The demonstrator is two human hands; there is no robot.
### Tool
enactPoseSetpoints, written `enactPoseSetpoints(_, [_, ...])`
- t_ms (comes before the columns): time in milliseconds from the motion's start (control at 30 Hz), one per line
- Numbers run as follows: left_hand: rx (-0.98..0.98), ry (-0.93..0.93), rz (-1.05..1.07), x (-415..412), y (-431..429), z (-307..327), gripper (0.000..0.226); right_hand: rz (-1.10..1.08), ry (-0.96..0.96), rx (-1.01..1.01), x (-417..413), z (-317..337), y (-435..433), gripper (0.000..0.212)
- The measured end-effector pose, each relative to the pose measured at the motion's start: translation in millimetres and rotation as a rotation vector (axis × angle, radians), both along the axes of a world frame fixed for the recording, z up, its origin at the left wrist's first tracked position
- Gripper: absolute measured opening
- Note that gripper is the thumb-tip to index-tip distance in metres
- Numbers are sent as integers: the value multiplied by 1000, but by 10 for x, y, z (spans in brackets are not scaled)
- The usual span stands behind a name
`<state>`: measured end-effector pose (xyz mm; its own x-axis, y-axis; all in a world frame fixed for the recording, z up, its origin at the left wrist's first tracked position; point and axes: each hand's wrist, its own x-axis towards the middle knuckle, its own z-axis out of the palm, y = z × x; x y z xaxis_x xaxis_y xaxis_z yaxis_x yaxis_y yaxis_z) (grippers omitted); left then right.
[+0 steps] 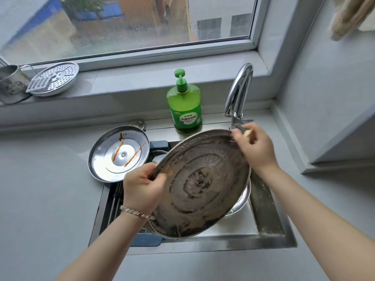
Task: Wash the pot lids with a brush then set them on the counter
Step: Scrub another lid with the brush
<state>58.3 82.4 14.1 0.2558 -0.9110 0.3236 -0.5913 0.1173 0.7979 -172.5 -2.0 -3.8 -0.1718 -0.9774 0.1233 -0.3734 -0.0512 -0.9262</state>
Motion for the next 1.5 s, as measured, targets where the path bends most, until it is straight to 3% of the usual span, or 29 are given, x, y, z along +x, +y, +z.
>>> enactPoseSetpoints(67, [-25, 105, 79, 30, 49, -36, 31, -81, -197, 117, -137, -134, -22, 18])
enactPoseSetpoints(133, [-35, 191, 106, 63, 99, -124, 28, -106, -272, 97, -169, -165, -30, 19])
enactPoseSetpoints(267, [131, 59, -67, 170, 95, -164, 10, -45, 17, -191, -101, -25, 15, 14])
enactPoseSetpoints(367, [168, -147, -215, 68, -71, -36, 11, 248, 201, -496, 179, 81, 167, 17])
enactPoseSetpoints(467, [84, -419, -348, -170, -211, 41, 22, 445, 384, -669, 435, 53, 279, 23])
enactPoseSetpoints(567, [-16, -459, -350, -287, -286, 36, 27, 410, 391, -696, 416, 83, 243, 22])
enactPoseSetpoints(667, [-96, -454, -348, -259, -313, -45, 33, 343, 319, -619, 284, 54, 208, 19])
enactPoseSetpoints(767, [-95, -351, -340, -150, -239, -71, 37, 157, 81, -380, 58, -61, 127, 8])
enactPoseSetpoints(867, [-106, -194, -247, -37, -126, -60, 34, -104, -173, -82, -156, -251, 43, 23])
enactPoseSetpoints(1000, [-75, -33, -107, -12, 25, -88, 33, -260, -345, 149, -215, -629, 38, 28])
enactPoseSetpoints(1067, [-57, 58, -32, -53, 87, -115, 34, -274, -393, 343, -238, -849, 76, 34])
enactPoseSetpoints(1133, [-59, 81, 9, -60, 96, -147, 38, -155, -401, 584, -255, -1029, 167, 38])
enactPoseSetpoints(1200, [-56, 73, 31, 1, 55, -168, 43, -60, -311, 766, -288, -1101, 263, 36])
enactPoseSetpoints(1300, [-36, 11, -13, 102, -4, -166, 44, -111, -185, 721, -412, -913, 249, 33])
enactPoseSetpoints(1367, [-53, -62, -85, 134, -42, -136, 55, -55, -73, 586, -485, -656, 188, 53])
enactPoseSetpoints(1467, [-41, -180, -255, 146, -146, -85, 33, 125, 12, 345, -446, -131, 135, 66])
enactPoseSetpoints(1500, [-10, -202, -303, 125, -203, -94, 36, 206, 31, 273, -400, 33, 123, 67])
